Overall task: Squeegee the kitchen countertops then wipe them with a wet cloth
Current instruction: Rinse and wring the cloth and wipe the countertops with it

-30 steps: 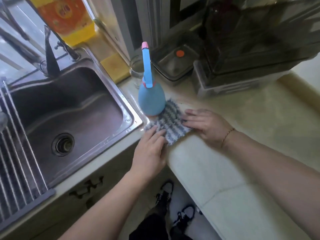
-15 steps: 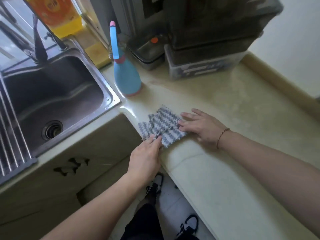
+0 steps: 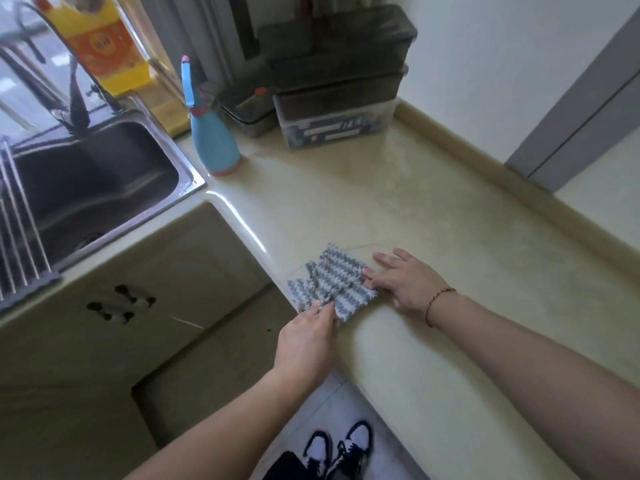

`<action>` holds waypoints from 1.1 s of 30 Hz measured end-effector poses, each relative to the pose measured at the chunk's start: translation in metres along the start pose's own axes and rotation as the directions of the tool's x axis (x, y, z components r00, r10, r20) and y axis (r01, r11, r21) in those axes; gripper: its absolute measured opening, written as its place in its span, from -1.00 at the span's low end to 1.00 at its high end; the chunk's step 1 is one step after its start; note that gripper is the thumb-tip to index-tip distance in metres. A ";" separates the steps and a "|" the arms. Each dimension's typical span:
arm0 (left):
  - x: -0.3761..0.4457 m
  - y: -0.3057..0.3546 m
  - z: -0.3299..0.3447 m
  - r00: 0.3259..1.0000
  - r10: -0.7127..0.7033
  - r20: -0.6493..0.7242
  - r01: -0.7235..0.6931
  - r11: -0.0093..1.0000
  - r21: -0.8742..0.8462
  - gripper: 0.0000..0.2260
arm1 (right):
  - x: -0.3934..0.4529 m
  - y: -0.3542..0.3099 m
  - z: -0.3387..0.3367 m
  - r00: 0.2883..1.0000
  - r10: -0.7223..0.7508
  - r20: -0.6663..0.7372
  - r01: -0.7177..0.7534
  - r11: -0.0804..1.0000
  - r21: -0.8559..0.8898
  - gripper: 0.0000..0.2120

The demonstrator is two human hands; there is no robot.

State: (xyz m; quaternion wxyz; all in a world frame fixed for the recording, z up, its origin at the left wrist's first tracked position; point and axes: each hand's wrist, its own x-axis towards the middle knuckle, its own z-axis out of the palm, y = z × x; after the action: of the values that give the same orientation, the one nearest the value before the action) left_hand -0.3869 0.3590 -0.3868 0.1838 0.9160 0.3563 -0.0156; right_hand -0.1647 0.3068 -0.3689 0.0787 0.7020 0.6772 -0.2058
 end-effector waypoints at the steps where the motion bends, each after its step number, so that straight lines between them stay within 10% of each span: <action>1: -0.002 0.002 -0.001 1.000 0.007 -0.008 -0.007 1.000 -0.004 -0.94 | -0.005 -0.002 0.002 1.000 0.020 -0.015 -0.020 1.000 0.006 -0.49; 33: -0.185 0.199 0.085 0.959 0.213 0.187 -0.223 0.974 0.032 -0.86 | -0.286 0.008 0.121 0.976 0.216 0.007 -0.216 0.975 0.058 -0.53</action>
State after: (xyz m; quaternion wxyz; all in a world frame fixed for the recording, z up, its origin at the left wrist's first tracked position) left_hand -0.3851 0.0753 -0.3715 0.1923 0.9488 0.2344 -0.0886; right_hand -0.1787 -0.0037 -0.3668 0.0803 0.7734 0.5907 -0.2157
